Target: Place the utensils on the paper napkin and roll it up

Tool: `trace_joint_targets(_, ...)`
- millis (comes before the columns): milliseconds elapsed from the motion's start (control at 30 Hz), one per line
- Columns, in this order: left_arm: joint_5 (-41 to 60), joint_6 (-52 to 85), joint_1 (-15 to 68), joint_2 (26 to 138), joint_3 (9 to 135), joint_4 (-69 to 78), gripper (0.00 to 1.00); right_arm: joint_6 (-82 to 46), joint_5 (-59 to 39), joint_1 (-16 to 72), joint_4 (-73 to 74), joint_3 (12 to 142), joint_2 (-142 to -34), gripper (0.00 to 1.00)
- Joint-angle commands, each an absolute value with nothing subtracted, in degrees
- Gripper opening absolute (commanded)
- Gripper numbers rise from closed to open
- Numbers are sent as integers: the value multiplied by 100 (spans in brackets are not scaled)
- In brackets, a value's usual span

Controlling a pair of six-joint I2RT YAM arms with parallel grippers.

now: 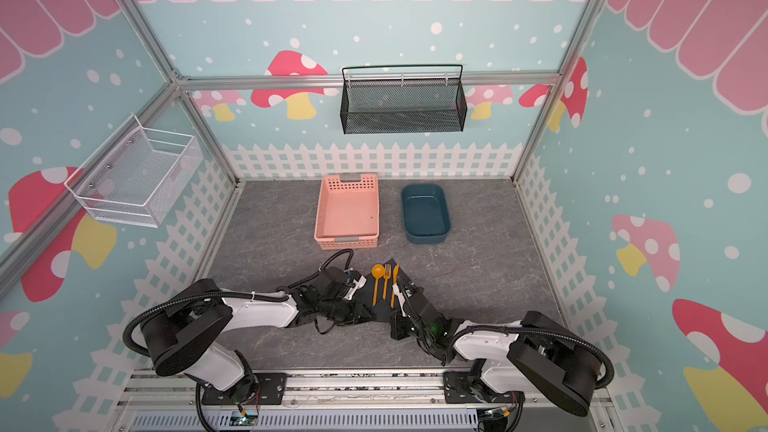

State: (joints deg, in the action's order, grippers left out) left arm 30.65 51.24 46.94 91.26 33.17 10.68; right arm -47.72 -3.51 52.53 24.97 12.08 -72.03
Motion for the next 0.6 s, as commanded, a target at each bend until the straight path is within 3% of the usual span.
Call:
trace_joint_targets(0, 2992, 5161, 4658, 9166, 3480, 959, 3, -4886, -264, 5231, 2611, 1310, -7230, 0)
trace_joint_targets(567, 2971, 5178, 4658, 9374, 3568, 941, 3, -4933, -438, 5198, 2838, 1311, -7372, 0)
